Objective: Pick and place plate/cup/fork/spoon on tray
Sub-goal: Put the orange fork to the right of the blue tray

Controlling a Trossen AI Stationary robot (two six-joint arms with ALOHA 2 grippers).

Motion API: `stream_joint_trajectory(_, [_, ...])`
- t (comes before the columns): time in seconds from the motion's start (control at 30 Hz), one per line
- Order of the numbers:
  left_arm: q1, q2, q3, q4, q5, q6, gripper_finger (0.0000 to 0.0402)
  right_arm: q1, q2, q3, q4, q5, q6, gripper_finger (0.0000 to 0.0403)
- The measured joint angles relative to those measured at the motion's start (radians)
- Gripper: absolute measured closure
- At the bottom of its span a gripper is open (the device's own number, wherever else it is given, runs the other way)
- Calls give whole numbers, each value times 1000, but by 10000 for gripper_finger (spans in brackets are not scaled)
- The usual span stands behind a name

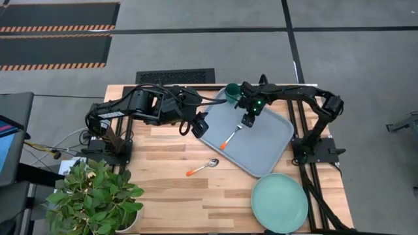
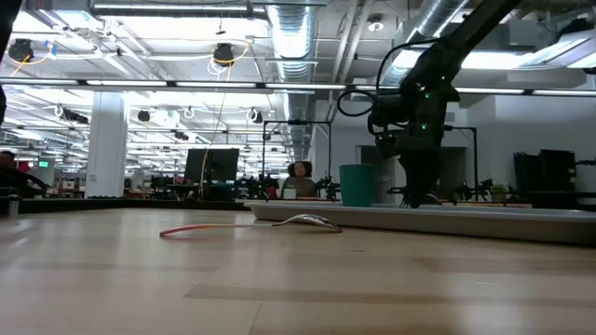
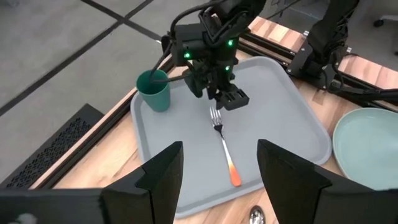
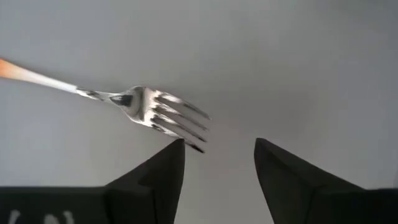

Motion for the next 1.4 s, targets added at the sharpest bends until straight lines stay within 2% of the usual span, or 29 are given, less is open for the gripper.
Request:
stream_joint_trajectory(0.3, [0,0,0,-4,0,-8,207,50,8,0,57,-3,-1,227])
stream_joint_trajectory(0.53, [0,0,0,-5,0,-7,207,61,10,-24,71,-3,-3,317])
stream_joint_trajectory(0.77, [0,0,0,-6,0,9,207,61,8,-32,71,-4,-18,390])
stream_joint_trajectory(1.17, [0,0,0,-12,1,9,207,57,-86,-34,-18,30,-56,400])
stream_joint_trajectory(1.4, [0,0,0,-12,1,9,207,39,-160,-34,-169,44,-106,401])
